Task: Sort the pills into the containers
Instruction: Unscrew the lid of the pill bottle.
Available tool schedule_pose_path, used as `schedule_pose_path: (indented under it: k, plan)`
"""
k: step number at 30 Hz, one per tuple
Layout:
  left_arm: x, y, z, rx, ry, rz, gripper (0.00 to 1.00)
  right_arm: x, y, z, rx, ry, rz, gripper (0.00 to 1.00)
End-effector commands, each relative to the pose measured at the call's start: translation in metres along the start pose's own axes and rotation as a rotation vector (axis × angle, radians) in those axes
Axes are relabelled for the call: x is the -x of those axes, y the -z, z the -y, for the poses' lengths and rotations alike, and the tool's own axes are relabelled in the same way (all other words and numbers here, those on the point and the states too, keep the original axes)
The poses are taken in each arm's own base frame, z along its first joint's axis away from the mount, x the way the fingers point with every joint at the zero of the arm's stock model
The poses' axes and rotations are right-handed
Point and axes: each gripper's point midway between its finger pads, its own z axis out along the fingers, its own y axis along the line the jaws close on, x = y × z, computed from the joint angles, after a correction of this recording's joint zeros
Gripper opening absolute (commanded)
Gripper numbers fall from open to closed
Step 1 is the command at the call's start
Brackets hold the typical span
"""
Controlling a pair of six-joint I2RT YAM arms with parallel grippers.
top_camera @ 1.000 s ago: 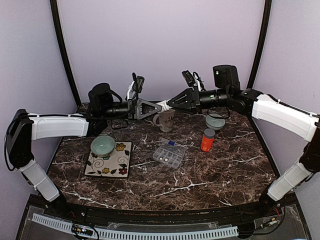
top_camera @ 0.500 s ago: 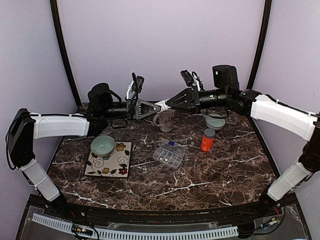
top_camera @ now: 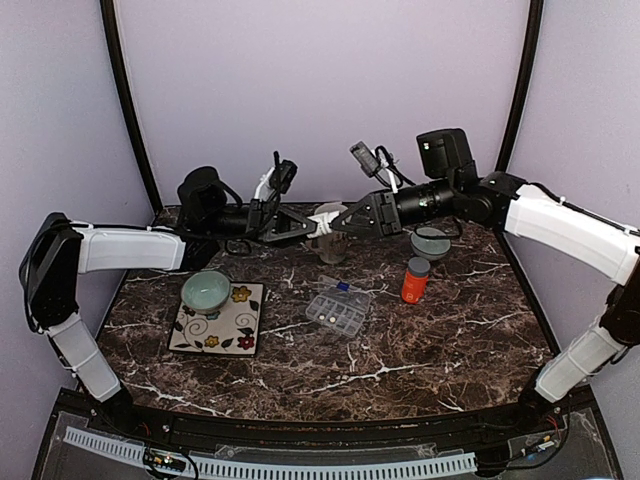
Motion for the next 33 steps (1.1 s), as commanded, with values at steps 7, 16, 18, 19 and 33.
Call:
schedule_pose_path:
  k: [7,16,18,19,33]
  plan:
    - [0.004,0.0,0.062,-0.193,-0.055,-0.109,0.0,-0.031,-0.003,0.013,-0.203,0.235,-0.088,0.09]
    - [-0.001,0.002,0.069,-0.239,-0.032,-0.148,0.0,-0.039,0.001,0.022,-0.385,0.4,-0.107,0.04]
    - [-0.002,0.002,0.07,-0.246,-0.027,-0.157,0.0,-0.039,0.003,0.026,-0.423,0.435,-0.109,0.04]
    - [-0.002,0.002,0.07,-0.249,-0.023,-0.161,0.0,-0.04,0.003,0.027,-0.435,0.451,-0.112,0.04]
    - [-0.005,0.003,0.071,-0.231,-0.047,-0.167,0.0,-0.031,0.013,0.025,-0.476,0.51,-0.066,0.47]
